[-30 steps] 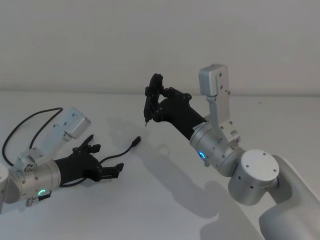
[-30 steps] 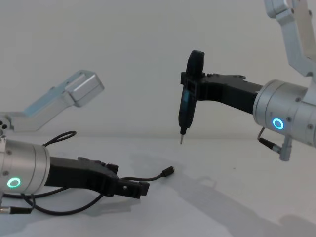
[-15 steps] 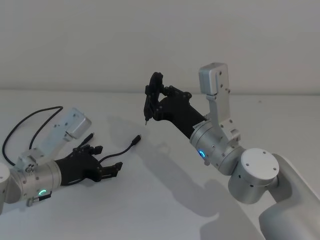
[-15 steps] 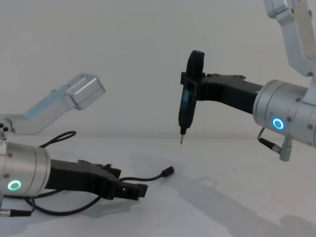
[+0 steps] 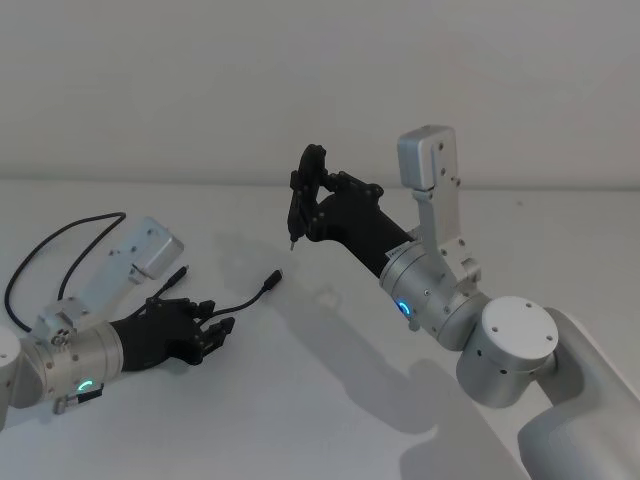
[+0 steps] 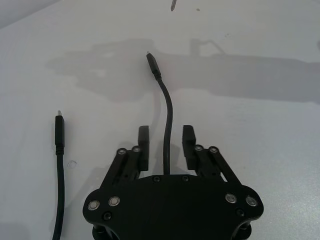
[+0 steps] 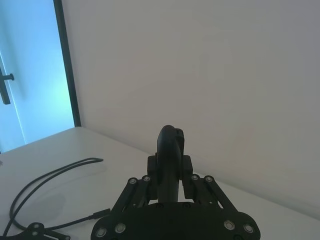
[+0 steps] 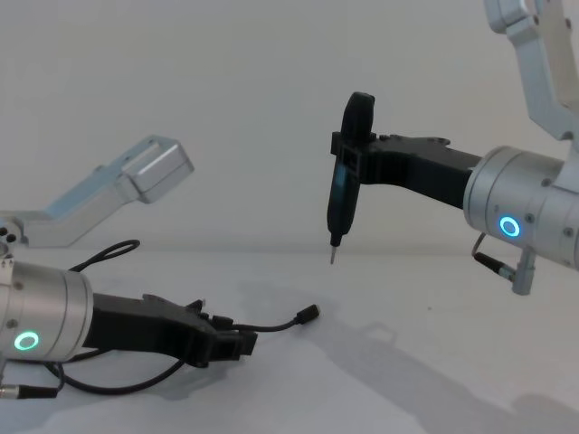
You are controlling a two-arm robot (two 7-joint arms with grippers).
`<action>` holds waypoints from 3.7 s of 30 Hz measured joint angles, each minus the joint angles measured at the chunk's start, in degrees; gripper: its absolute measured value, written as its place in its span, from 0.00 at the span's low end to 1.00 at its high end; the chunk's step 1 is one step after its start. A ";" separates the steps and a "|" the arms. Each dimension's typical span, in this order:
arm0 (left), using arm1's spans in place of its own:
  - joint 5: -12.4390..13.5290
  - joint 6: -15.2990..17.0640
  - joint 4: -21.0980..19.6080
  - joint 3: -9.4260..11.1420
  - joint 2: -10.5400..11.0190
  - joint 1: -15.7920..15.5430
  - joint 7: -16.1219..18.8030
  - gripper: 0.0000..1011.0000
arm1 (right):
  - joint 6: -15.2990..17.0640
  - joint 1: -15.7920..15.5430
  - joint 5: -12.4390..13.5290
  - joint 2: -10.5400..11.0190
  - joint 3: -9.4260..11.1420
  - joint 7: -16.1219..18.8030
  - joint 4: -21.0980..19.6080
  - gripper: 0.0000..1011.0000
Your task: Pick up the data cable with the one hand.
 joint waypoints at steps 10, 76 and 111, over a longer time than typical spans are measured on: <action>0.00 0.04 0.00 0.00 0.00 0.02 0.01 0.10 | -0.42 0.59 0.00 -0.33 0.08 0.53 1.32 0.27; 0.00 0.03 0.00 0.00 0.00 0.01 0.00 0.04 | -4.78 9.76 -2.38 -4.31 -1.21 6.20 19.00 0.27; 0.00 0.03 0.00 0.00 0.00 0.01 0.01 0.04 | -5.09 10.62 -3.33 -4.57 -1.90 6.97 20.81 0.27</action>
